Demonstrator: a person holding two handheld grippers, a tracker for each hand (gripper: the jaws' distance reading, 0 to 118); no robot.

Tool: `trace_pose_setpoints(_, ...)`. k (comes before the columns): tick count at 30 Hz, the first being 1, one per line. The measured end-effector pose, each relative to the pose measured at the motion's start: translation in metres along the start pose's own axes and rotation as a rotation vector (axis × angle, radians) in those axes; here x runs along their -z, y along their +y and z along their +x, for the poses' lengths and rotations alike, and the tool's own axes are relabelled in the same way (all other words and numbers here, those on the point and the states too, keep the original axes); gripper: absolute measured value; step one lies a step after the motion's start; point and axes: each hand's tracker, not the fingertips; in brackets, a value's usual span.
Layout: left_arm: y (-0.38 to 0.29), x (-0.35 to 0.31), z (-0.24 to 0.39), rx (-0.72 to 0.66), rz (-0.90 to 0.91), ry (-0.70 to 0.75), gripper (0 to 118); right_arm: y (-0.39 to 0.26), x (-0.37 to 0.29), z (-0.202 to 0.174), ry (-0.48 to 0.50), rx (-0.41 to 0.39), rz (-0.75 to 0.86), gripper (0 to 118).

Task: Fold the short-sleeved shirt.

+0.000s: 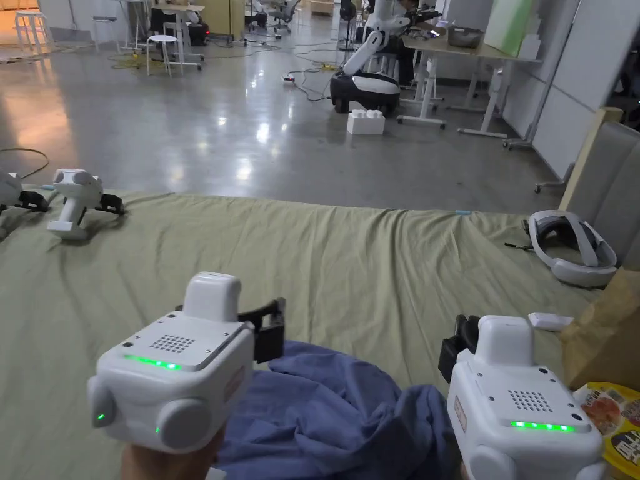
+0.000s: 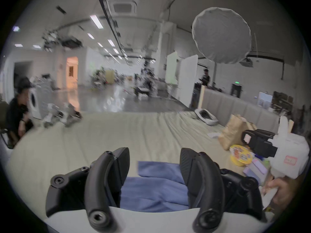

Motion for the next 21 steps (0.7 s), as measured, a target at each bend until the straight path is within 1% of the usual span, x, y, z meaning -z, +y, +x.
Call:
trace_pose_setpoints(1, -0.001, 0.002, -0.001, 0.002, 0.025, 0.028, 39, 0.002, 0.000, -0.006, 0.006, -0.005, 0.015, 14)
trace_pose_setpoints(2, -0.001, 0.004, -0.002, 0.004, 0.037, 0.053, 15, 0.004, 0.000, -0.011, 0.010, -0.008, 0.018, 14)
trace_pose_setpoints(3, -0.001, -0.046, -0.028, 0.012, 0.033, 0.099, 12, 0.005, 0.000, -0.016, 0.021, -0.008, 0.023, 14)
trace_pose_setpoints(4, -0.002, -0.054, -0.033, 0.004, 0.042, 0.151, 11, 0.006, 0.001, -0.019, 0.037, -0.002, 0.032, 14)
trace_pose_setpoints(6, -0.006, -0.069, -0.042, -0.027, 0.056, 0.137, 5, 0.008, 0.000, -0.026, 0.049, 0.004, 0.043, 14)
trace_pose_setpoints(7, -0.010, -0.062, -0.059, -0.036, 0.058, 0.151, 2, 0.009, 0.000, -0.030, 0.052, 0.007, 0.047, 14)
trace_pose_setpoints(8, -0.012, -0.064, -0.065, -0.037, 0.053, 0.186, 2, 0.010, -0.001, -0.031, 0.057, 0.011, 0.053, 14)
trace_pose_setpoints(9, -0.015, -0.066, -0.070, -0.039, 0.043, 0.180, 2, 0.010, -0.001, -0.033, 0.065, 0.015, 0.057, 14)
trace_pose_setpoints(11, -0.029, -0.063, -0.091, -0.085, -0.016, 0.166, 2, 0.011, 0.001, -0.037, 0.071, 0.013, 0.056, 14)
trace_pose_setpoints(14, -0.047, -0.057, -0.109, -0.109, -0.087, 0.192, 2, 0.007, 0.003, -0.039, 0.078, 0.007, 0.041, 14)
trace_pose_setpoints(17, -0.063, -0.049, -0.121, -0.191, -0.153, 0.153, 2, 0.003, 0.006, -0.040, 0.083, 0.006, 0.021, 14)
trace_pose_setpoints(21, -0.083, -0.017, -0.140, -0.162, -0.278, 0.143, 2, -0.004, 0.012, -0.038, 0.086, -0.005, -0.011, 14)
